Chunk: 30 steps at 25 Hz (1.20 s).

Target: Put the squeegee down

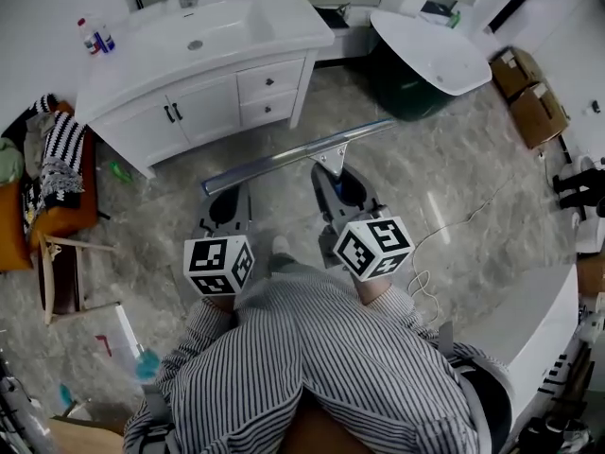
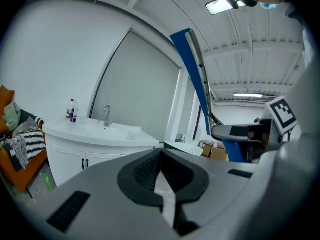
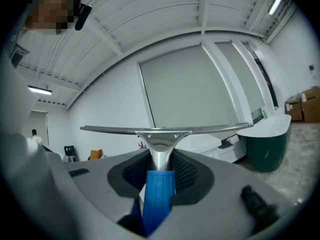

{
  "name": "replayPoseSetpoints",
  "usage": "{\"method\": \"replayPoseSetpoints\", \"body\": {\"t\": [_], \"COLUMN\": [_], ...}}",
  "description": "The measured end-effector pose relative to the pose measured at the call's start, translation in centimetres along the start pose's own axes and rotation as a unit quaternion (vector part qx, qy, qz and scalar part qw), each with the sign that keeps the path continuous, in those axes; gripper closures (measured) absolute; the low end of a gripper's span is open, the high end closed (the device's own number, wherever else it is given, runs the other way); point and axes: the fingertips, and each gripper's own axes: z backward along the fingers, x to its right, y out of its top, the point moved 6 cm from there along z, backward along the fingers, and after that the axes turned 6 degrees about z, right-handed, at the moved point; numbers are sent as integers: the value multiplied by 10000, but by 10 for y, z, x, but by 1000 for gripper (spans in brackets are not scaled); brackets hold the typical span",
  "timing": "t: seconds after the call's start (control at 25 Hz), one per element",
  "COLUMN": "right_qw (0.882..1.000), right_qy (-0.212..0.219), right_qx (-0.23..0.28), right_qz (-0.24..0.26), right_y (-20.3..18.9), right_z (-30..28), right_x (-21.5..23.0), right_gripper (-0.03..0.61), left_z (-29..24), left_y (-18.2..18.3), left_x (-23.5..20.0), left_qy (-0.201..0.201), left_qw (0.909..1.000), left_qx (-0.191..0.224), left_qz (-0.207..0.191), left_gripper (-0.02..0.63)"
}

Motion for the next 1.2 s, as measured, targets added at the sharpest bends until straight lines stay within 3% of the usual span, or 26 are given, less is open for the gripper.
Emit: {"method": "replayPoseSetpoints", "body": {"t": [0.56, 1.2], "right_qw": [9995, 9996], "right_qy": [208, 273], "right_qx": [128, -110], "right_qz": [197, 24], "right_y": [47, 35], "right_z": [-126, -175], "right_x": [105, 146], "right_gripper": [469, 469], "left_z": [-156, -212], "left_y": [52, 47], "left_x": [-13, -26], "left_qy": [111, 231], "left_qw": [9995, 9997], "left_qx": [266, -39], "left_qz": [-138, -58], "left_gripper": [601, 601]}}
